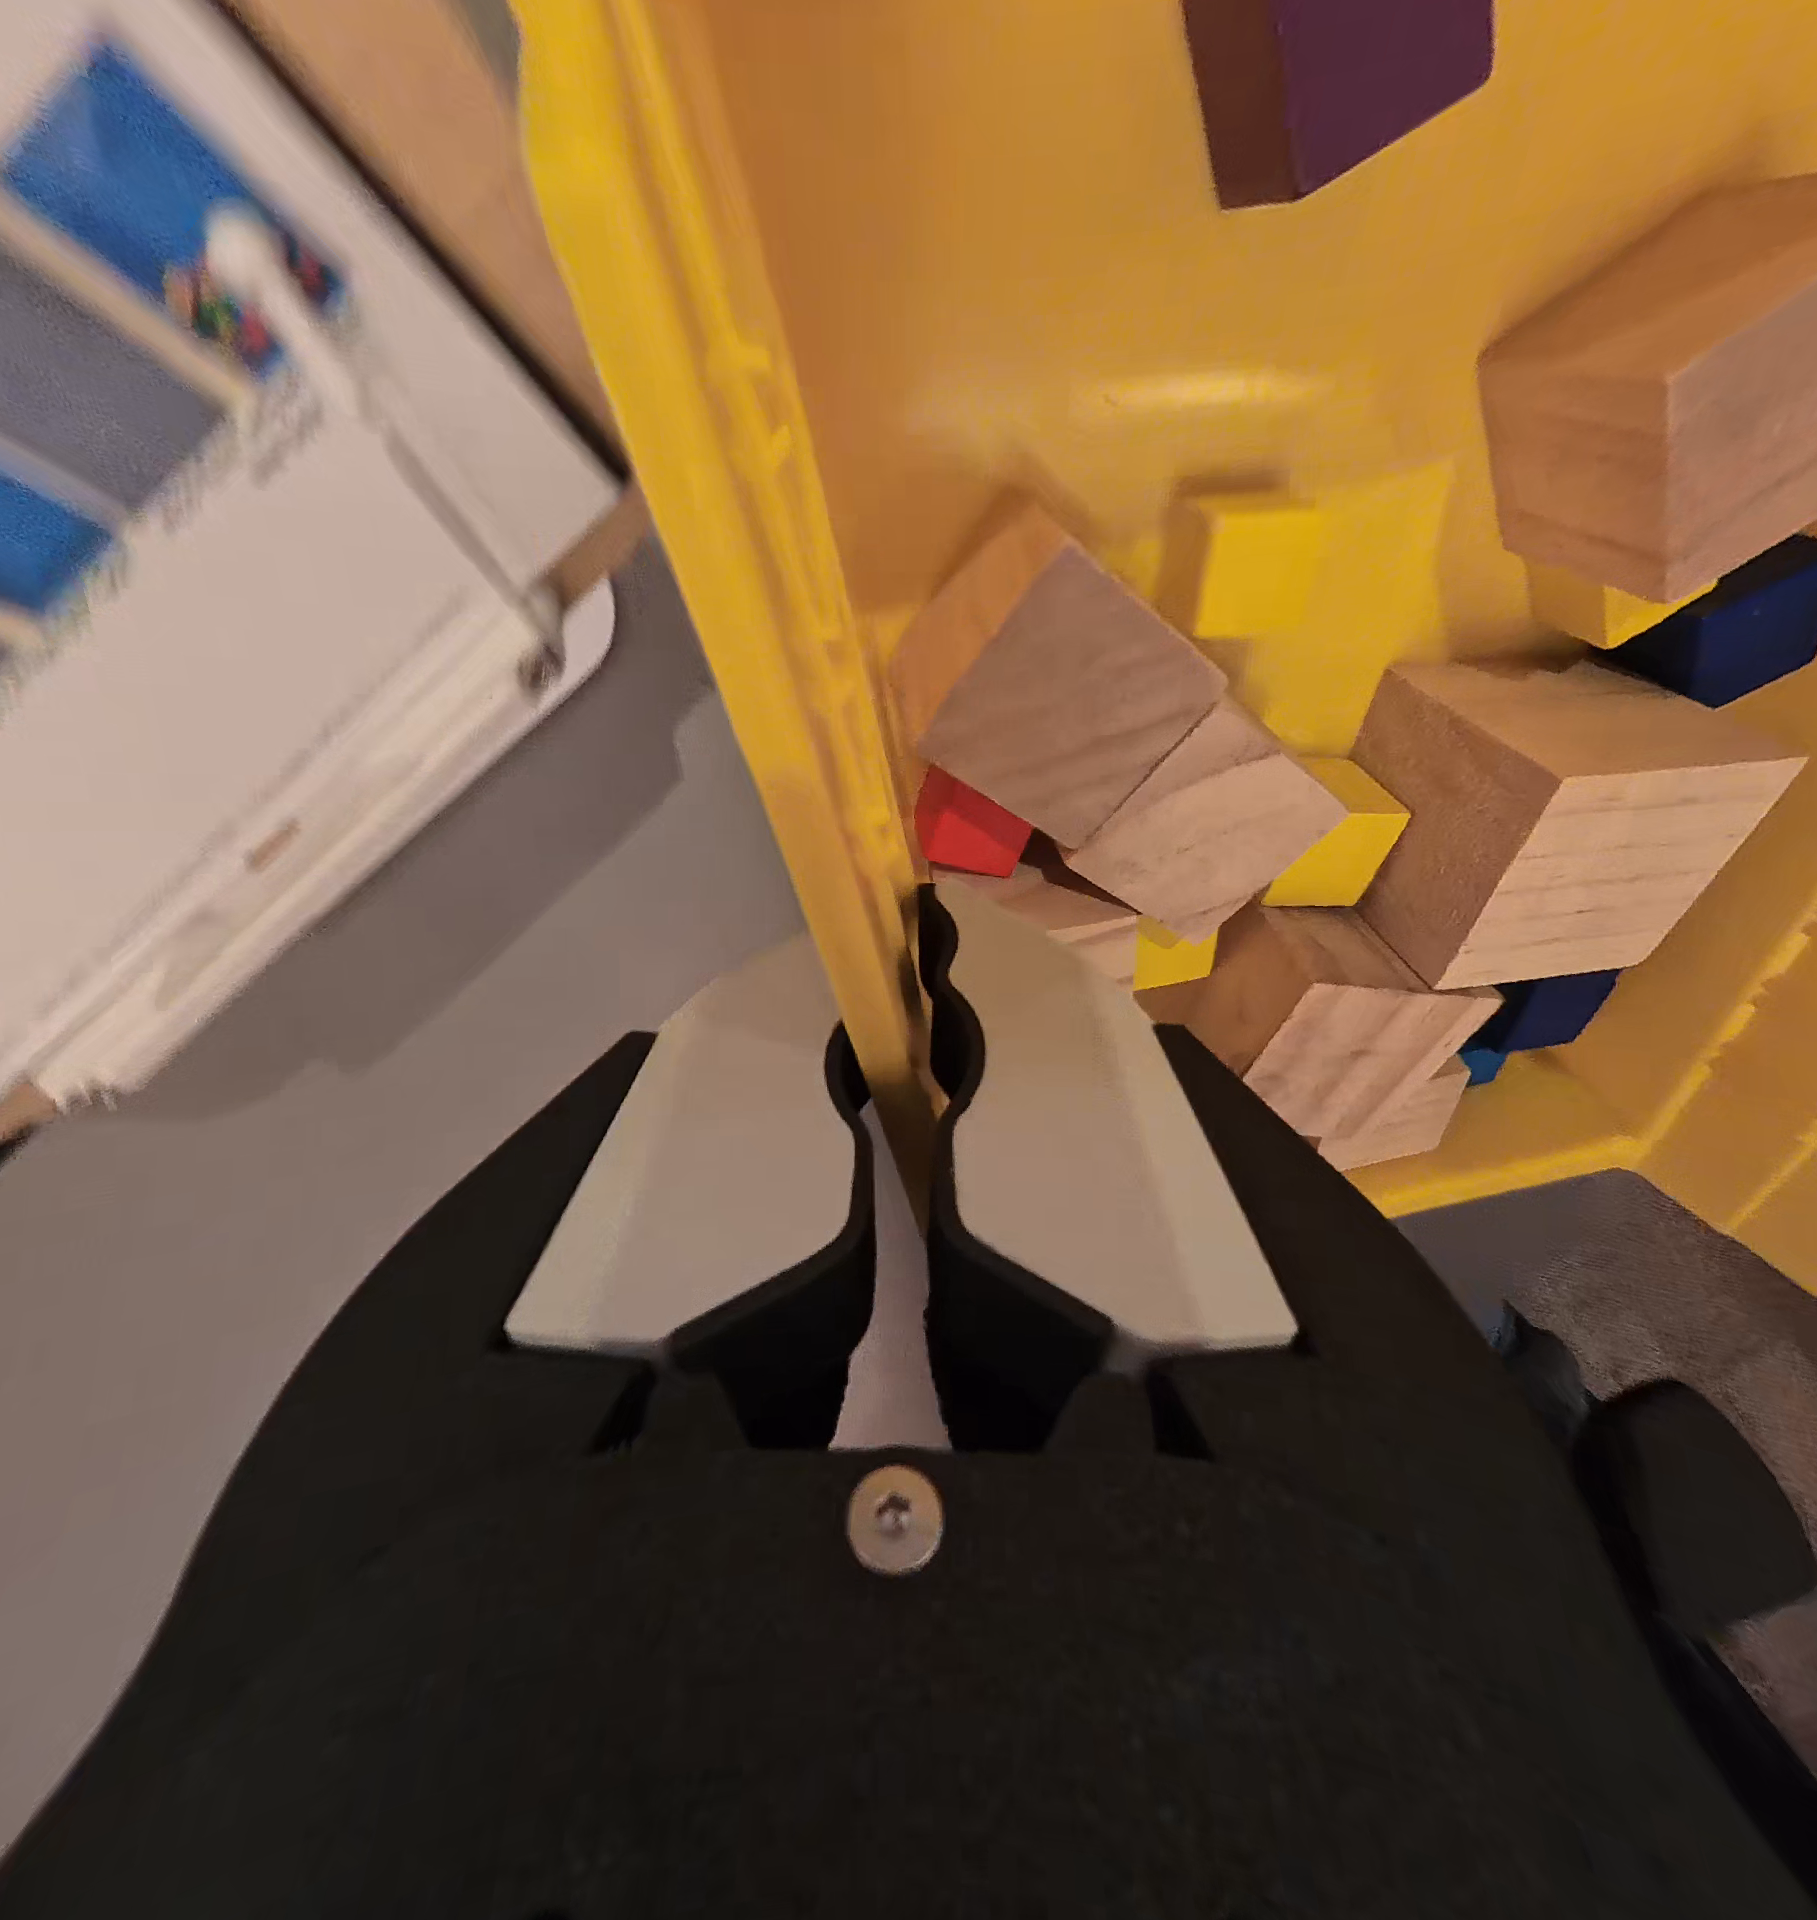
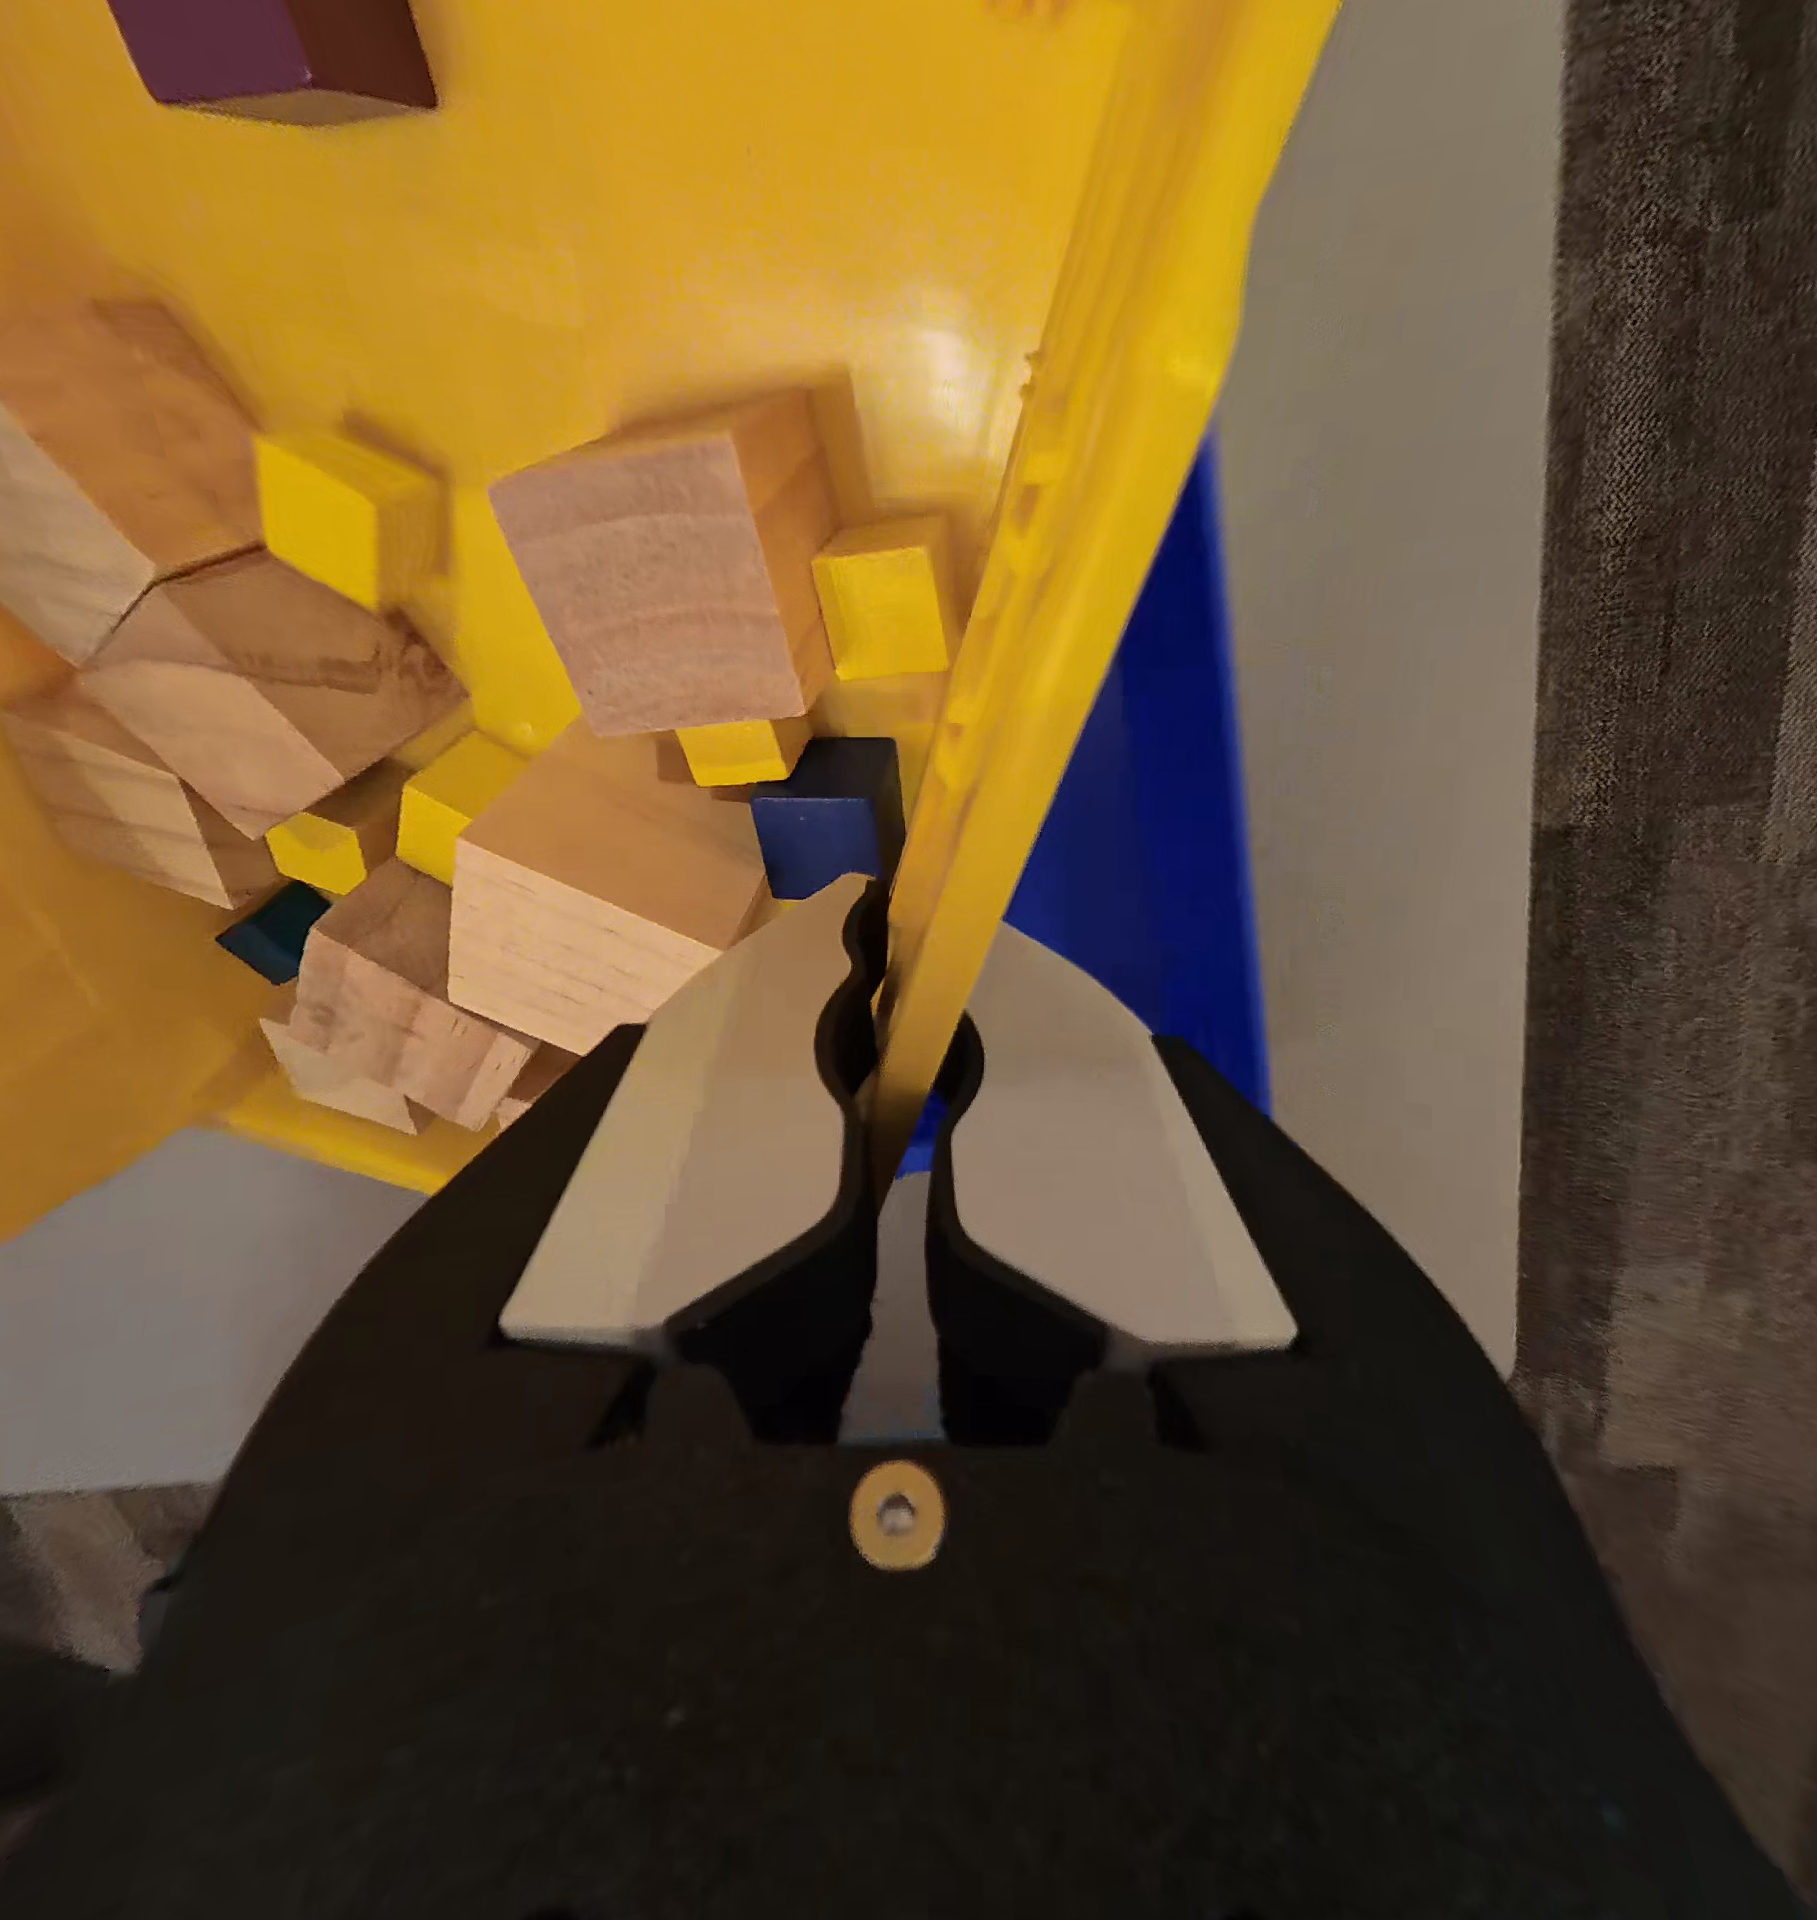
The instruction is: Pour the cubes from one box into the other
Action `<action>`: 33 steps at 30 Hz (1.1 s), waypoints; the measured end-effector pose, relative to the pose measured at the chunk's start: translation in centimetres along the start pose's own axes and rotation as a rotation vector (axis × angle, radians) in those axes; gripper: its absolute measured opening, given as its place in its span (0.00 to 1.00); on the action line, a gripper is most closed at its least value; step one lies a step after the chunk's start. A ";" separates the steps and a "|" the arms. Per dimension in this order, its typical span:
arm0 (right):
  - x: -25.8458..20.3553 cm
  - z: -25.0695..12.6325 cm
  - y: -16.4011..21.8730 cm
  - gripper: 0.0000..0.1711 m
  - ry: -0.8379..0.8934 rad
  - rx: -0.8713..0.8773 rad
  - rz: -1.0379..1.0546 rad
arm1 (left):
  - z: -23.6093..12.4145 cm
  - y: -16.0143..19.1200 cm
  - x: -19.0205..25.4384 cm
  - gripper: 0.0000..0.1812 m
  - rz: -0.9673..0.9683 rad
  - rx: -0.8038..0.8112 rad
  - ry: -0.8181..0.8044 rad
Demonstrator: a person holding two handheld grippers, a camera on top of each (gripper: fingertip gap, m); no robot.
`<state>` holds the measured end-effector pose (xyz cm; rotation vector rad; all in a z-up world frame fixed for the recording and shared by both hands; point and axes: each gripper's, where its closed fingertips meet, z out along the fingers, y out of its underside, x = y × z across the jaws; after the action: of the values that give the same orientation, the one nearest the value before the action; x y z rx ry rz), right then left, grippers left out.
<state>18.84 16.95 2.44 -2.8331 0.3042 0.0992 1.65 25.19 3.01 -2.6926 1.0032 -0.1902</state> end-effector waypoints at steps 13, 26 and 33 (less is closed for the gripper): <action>9.4 3.8 -6.6 0.03 -0.133 0.237 0.221 | 2.0 -13.0 4.8 0.02 0.227 0.173 -0.229; 10.3 4.4 -8.1 0.03 -0.173 0.522 0.113 | 1.0 -15.2 5.4 0.02 0.234 0.544 -0.367; 10.8 3.7 -7.8 0.03 -0.145 0.642 0.110 | 0.3 -14.2 6.4 0.02 0.222 0.689 -0.390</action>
<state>30.95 23.17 0.02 -2.1619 0.3786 0.1905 15.40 31.39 6.99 -1.8872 0.8936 0.0339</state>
